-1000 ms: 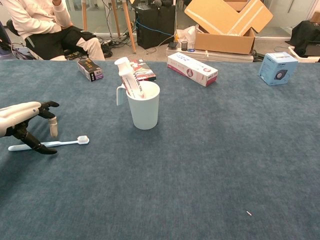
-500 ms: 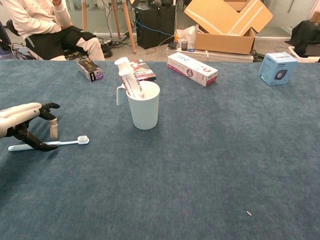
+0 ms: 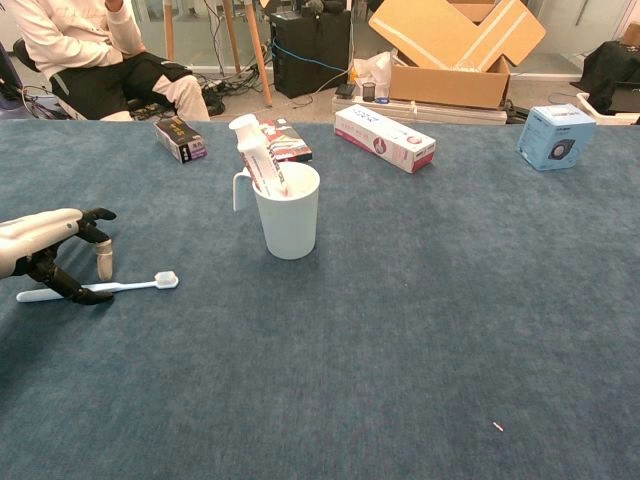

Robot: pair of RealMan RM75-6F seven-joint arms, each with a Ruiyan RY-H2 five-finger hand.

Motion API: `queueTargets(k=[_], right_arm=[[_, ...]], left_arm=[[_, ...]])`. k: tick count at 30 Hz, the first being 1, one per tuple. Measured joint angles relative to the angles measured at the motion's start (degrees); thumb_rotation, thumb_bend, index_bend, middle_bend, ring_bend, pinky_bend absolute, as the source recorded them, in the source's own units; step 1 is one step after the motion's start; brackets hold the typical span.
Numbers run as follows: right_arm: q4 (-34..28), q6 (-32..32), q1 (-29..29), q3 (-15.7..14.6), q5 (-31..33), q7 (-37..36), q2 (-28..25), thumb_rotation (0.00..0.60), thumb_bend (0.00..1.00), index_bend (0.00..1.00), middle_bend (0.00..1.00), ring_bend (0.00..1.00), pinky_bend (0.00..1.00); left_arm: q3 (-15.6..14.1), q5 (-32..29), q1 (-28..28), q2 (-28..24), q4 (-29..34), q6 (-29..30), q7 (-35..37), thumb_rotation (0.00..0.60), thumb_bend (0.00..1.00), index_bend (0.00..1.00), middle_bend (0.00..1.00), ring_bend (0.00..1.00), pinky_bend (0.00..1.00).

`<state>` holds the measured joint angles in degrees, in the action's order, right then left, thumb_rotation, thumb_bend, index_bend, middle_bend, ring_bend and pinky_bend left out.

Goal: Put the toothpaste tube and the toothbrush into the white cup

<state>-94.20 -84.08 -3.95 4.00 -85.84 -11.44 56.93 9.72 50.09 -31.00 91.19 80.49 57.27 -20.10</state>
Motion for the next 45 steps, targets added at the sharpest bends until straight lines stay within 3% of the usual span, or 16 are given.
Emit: queueTargets(k=[45], right_arm=[[0.1, 0.1, 0.0, 0.0, 0.1, 0.1, 0.1, 0.6, 0.04, 0.13, 0.0, 0.0, 0.18]], left_arm=[[-0.7, -2.4, -0.5, 0.1, -0.5, -0.3, -1.0, 0.6, 0.28, 0.56, 0.0, 0.0, 0.0]])
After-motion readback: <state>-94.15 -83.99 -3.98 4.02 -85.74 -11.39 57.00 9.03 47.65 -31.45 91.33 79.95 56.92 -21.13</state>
